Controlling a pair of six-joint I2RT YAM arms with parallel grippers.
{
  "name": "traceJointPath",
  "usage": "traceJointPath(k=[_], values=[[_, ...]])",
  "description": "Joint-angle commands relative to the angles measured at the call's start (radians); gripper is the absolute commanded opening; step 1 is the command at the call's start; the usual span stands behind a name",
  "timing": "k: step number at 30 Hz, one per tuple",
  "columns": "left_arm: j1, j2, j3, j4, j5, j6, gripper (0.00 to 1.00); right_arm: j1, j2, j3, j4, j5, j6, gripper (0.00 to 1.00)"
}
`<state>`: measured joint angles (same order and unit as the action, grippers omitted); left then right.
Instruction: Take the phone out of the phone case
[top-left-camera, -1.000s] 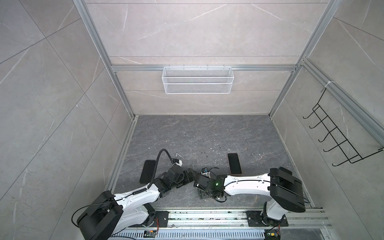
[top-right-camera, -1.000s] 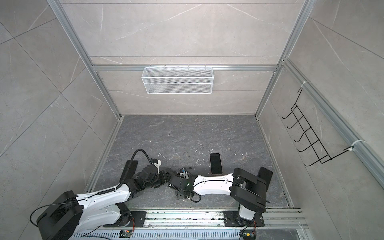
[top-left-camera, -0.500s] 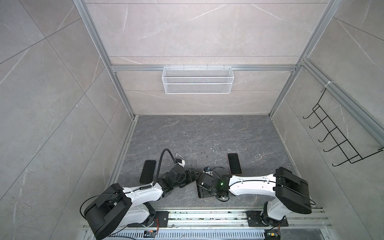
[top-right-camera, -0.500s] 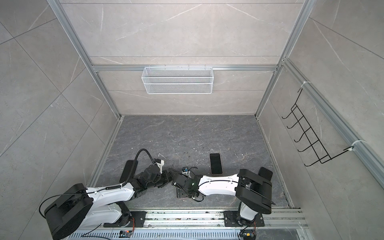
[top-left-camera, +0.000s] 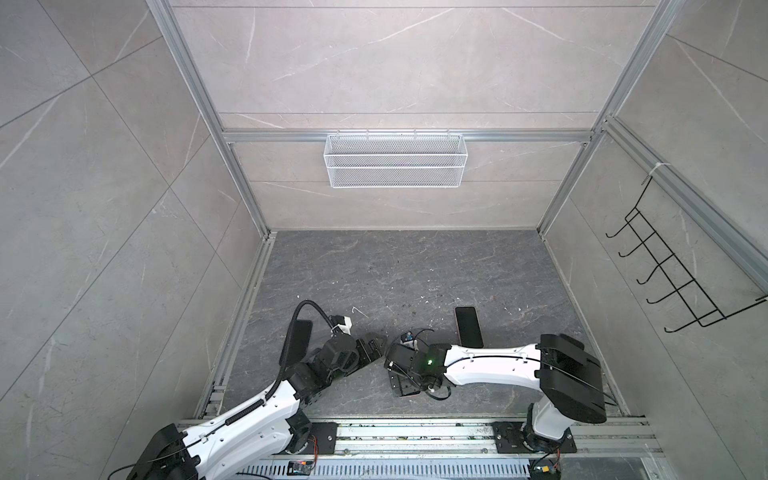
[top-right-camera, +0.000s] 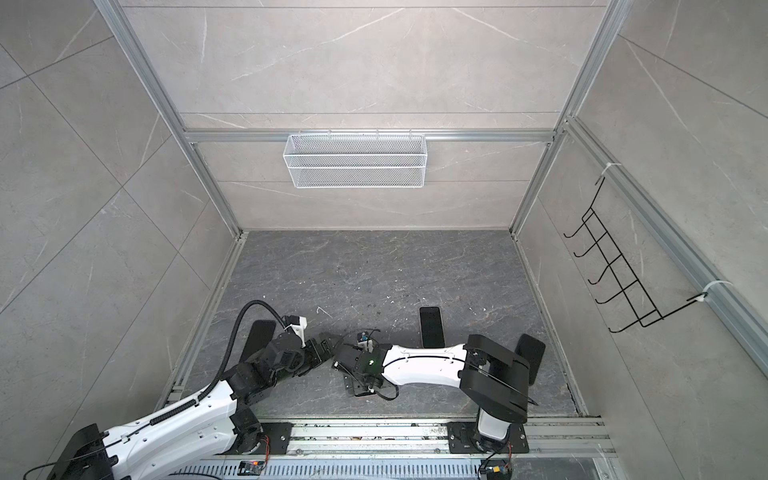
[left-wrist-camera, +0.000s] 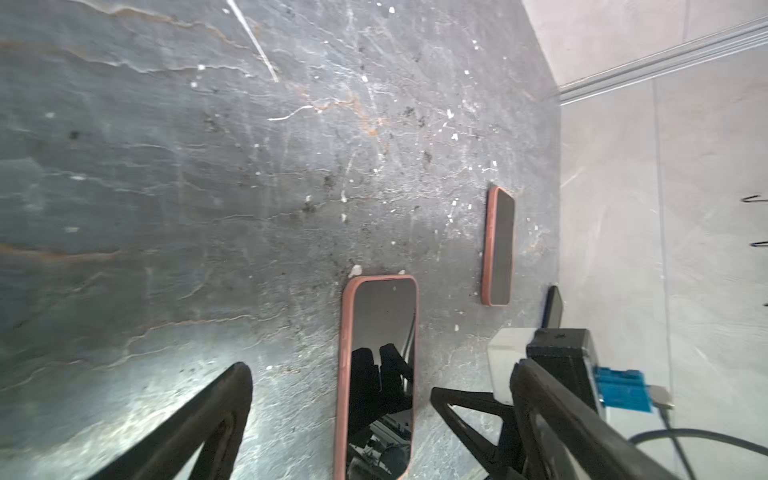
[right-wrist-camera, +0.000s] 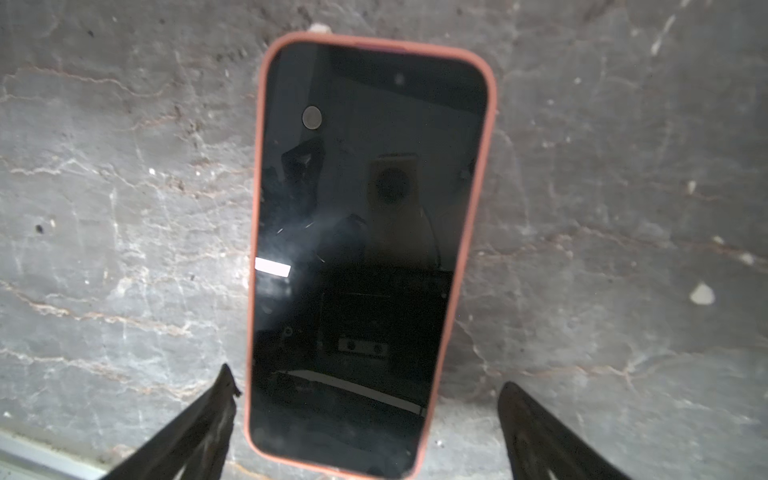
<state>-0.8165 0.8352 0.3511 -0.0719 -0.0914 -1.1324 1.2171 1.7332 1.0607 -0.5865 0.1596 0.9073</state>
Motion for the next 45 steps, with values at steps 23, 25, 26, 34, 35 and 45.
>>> traceJointPath(k=[23,25,26,34,35,45], values=[[-0.004,0.108,0.040,-0.017,-0.018,0.038,0.99,-0.044,0.205,0.196,-0.222,-0.158,-0.109,0.97],[-0.004,0.125,0.041,-0.004,-0.015,0.035,0.99,-0.052,0.210,0.187,-0.206,-0.167,-0.112,0.91],[-0.004,0.131,0.041,0.002,-0.013,0.036,0.99,-0.056,0.212,0.181,-0.201,-0.174,-0.114,0.87],[-0.004,0.228,0.048,0.092,0.027,0.019,0.97,-0.075,0.174,0.081,-0.095,-0.227,-0.128,0.59],[-0.004,0.241,0.048,0.109,0.033,0.014,0.97,-0.079,0.161,0.060,-0.069,-0.236,-0.128,0.56],[-0.011,0.360,0.029,0.294,0.089,-0.037,0.92,-0.101,0.109,-0.046,0.069,-0.307,-0.127,0.47]])
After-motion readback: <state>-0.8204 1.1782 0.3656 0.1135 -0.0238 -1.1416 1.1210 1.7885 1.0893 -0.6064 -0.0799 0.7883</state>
